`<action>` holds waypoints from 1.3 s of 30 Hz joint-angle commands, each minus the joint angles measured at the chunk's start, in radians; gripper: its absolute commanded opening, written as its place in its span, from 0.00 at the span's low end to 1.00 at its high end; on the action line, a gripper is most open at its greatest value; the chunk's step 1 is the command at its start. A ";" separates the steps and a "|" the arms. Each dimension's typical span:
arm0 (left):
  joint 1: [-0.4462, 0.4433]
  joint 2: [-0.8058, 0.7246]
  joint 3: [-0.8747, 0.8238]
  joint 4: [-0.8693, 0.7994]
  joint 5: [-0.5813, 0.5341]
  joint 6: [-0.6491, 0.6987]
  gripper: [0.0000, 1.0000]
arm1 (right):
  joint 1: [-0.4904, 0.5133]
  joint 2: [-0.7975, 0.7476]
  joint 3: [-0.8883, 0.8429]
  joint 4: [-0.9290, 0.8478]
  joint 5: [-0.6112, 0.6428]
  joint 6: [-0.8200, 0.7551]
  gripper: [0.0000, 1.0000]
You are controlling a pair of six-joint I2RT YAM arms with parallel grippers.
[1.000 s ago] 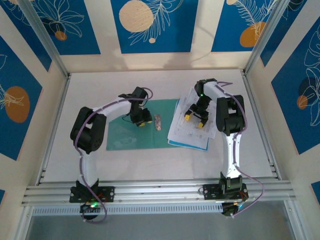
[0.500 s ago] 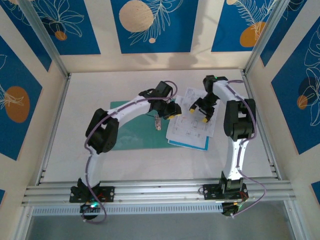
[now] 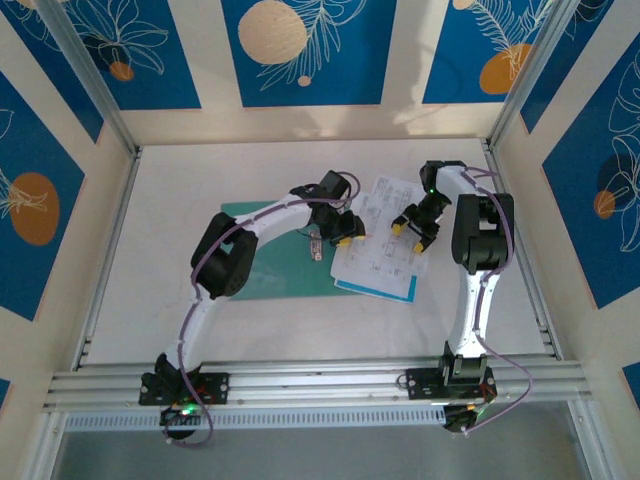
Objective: Put the files into the folder
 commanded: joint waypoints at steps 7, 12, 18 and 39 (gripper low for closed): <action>-0.007 0.037 0.006 -0.025 0.026 0.049 0.44 | 0.018 0.043 0.009 -0.050 0.025 -0.011 0.65; -0.013 0.031 -0.013 0.006 0.048 0.048 0.44 | 0.018 0.044 0.009 -0.050 0.028 -0.011 0.65; -0.024 0.024 -0.016 0.040 0.076 0.041 0.42 | 0.018 0.049 0.008 -0.048 0.029 -0.011 0.65; -0.039 -0.007 0.000 0.039 0.051 0.071 0.00 | 0.018 -0.040 -0.022 0.035 0.022 -0.021 0.77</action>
